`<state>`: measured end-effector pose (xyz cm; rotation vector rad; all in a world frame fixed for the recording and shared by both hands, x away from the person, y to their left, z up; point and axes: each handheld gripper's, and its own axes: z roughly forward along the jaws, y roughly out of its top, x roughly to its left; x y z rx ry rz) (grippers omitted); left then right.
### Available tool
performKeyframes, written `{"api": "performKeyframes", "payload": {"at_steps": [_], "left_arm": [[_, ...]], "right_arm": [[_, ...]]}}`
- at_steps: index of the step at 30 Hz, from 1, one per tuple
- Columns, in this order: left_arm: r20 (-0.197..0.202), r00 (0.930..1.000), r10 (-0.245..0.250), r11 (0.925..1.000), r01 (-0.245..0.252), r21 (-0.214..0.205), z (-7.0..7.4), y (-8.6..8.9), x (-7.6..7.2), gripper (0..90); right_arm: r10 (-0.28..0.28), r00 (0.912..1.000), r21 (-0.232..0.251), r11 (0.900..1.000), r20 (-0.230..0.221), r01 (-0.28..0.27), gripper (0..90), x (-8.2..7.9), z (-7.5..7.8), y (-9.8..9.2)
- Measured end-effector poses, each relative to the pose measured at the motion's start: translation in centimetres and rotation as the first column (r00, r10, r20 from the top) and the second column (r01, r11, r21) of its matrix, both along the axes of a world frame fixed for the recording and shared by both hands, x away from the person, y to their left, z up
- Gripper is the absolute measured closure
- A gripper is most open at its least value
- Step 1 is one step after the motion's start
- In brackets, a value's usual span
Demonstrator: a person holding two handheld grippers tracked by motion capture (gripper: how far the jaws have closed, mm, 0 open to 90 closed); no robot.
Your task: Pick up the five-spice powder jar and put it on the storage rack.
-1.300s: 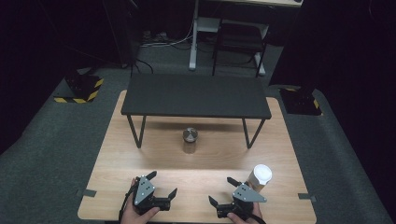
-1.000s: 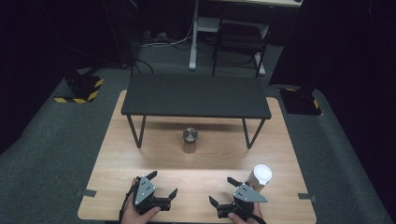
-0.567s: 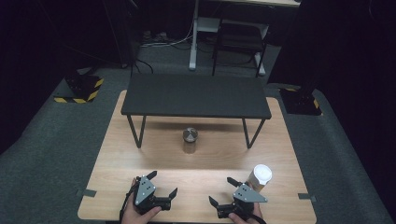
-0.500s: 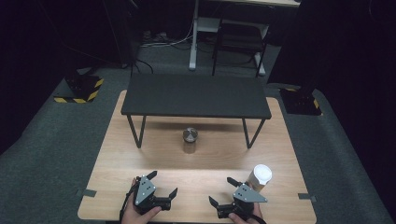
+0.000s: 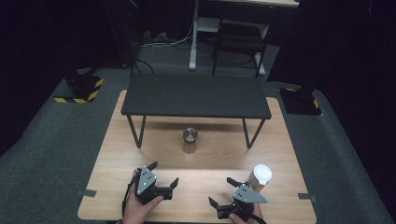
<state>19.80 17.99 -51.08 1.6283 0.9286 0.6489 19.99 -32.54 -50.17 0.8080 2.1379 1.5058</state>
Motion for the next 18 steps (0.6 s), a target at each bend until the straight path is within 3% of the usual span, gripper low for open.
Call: {"api": "performKeyframes", "payload": {"at_steps": [4,16,18], "left_arm": [[0.007,0.9998,0.018,0.9998,-0.018,-0.009,0.0,-1.0,1.5,0.5],[0.009,0.9979,0.064,0.9976,-0.065,0.025,0.2,-5.7,7.2,2.0],[-0.004,0.9970,0.078,0.9969,-0.078,0.010,0.3,-6.0,8.1,2.0]], "right_arm": [[0.001,1.0000,-0.001,1.0000,-0.002,-0.001,0.0,0.0,0.0,0.0],[0.007,1.0000,0.000,1.0000,-0.002,-0.007,0.0,0.1,0.0,-0.1],[0.010,0.9999,-0.001,0.9999,0.000,-0.010,0.0,0.1,0.0,-0.1]]}}
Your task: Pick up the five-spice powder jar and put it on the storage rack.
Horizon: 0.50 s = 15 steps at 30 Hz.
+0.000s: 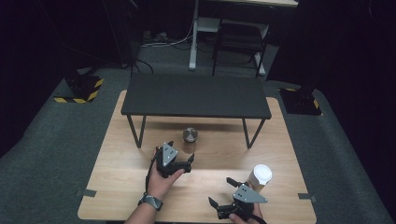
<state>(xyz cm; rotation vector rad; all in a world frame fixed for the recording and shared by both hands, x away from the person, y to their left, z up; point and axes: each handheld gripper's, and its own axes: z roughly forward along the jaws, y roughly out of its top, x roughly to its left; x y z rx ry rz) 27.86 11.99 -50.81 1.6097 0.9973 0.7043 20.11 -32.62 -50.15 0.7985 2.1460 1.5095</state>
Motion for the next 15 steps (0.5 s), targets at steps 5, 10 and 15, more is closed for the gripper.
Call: {"api": "performKeyframes", "payload": {"at_steps": [5,10,15], "left_arm": [[-0.006,0.9998,0.018,0.9998,-0.018,-0.007,-0.1,-0.6,1.4,2.6],[-0.028,0.9992,0.028,0.9995,-0.028,-0.012,0.0,-1.2,3.1,5.3],[-0.034,0.9993,0.014,0.9999,-0.014,0.000,-0.2,-1.4,3.8,11.5]], "right_arm": [[0.001,1.0000,0.001,1.0000,-0.003,-0.001,0.0,0.1,0.0,0.0],[0.003,1.0000,0.004,1.0000,-0.002,-0.003,0.0,0.0,0.0,-0.1],[0.002,1.0000,0.006,1.0000,-0.003,-0.002,0.0,0.1,0.0,-0.1]]}}
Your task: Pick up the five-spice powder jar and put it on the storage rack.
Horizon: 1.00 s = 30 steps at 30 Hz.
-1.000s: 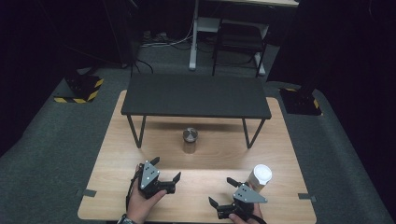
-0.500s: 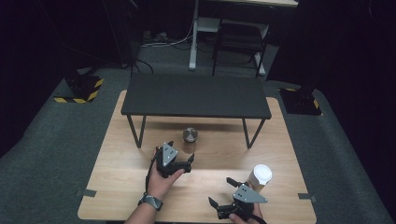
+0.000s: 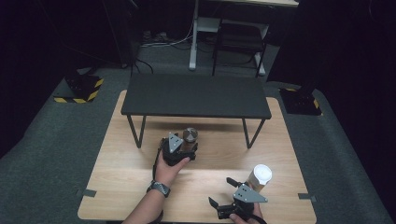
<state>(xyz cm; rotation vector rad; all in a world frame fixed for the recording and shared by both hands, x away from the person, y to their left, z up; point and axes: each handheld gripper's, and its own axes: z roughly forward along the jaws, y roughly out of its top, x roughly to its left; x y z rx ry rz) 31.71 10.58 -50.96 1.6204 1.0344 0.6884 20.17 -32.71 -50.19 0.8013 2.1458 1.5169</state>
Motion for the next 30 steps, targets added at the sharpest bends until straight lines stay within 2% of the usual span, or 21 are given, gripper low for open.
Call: {"api": "performKeyframes", "payload": {"at_steps": [5,7,11,15,27,30], "left_arm": [[-0.022,0.9997,-0.008,1.0000,0.008,-0.005,-0.2,0.0,0.8,15.1],[-0.019,0.9997,-0.014,0.9999,0.014,-0.002,-0.2,0.0,1.0,16.2],[-0.023,0.9993,-0.031,0.9995,0.030,-0.002,-0.2,-0.1,1.3,25.5],[-0.012,0.9993,-0.035,0.9994,0.035,0.005,-0.3,-0.3,1.2,29.8],[-0.013,0.9992,-0.038,0.9992,0.038,0.008,-0.1,-0.3,1.1,30.6],[-0.017,0.9990,-0.041,0.9991,0.041,-0.005,-0.1,-0.1,0.9,30.8]], "right_arm": [[-0.001,1.0000,-0.001,1.0000,0.003,0.001,0.0,0.0,0.0,0.0],[-0.003,1.0000,0.001,1.0000,0.004,0.003,0.0,-0.1,-0.1,0.0],[-0.004,1.0000,0.003,1.0000,0.004,0.004,0.0,-0.1,-0.1,0.0],[-0.003,1.0000,0.007,1.0000,0.000,0.003,0.0,-0.1,-0.1,-0.1],[-0.004,1.0000,0.010,0.9999,-0.001,0.004,0.0,0.0,-0.1,-0.1],[-0.004,1.0000,0.012,0.9999,-0.003,0.004,0.0,0.0,-0.1,-0.1]]}}
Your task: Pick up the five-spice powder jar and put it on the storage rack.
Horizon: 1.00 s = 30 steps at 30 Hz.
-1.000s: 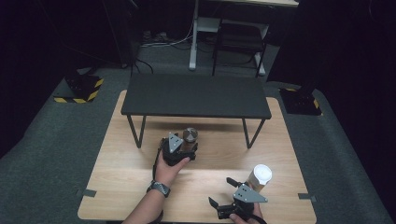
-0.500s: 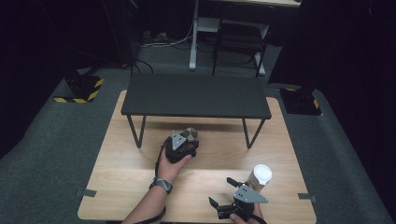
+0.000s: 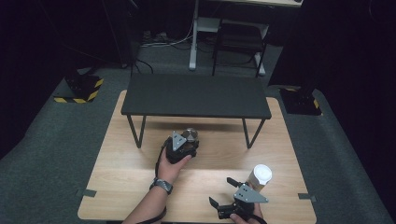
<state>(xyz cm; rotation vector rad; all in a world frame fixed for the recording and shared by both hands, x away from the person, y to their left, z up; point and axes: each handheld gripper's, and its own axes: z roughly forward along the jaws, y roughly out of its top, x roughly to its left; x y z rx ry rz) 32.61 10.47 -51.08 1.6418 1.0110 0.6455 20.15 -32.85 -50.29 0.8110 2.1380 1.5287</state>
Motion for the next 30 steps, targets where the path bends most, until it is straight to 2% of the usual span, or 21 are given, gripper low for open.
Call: {"api": "performKeyframes", "payload": {"at_steps": [6,17,26,30], "left_arm": [[0.016,0.9999,-0.002,1.0000,0.002,0.007,0.2,0.6,-0.7,30.9],[0.040,0.9991,0.013,0.9997,-0.012,-0.020,0.8,1.8,-2.2,31.0],[0.066,0.9975,0.028,0.9995,-0.026,-0.018,1.7,2.8,-4.0,31.1],[0.076,0.9963,0.040,0.9988,-0.038,-0.030,2.3,3.2,-5.0,31.1]], "right_arm": [[0.001,1.0000,0.000,1.0000,0.000,-0.001,0.0,0.0,0.0,0.0],[0.000,1.0000,0.000,1.0000,0.002,0.000,0.0,0.0,0.0,0.0],[0.000,1.0000,-0.001,1.0000,-0.001,0.000,0.0,0.0,0.0,0.0],[0.001,1.0000,-0.001,1.0000,0.000,-0.001,0.0,0.0,0.0,0.0]]}}
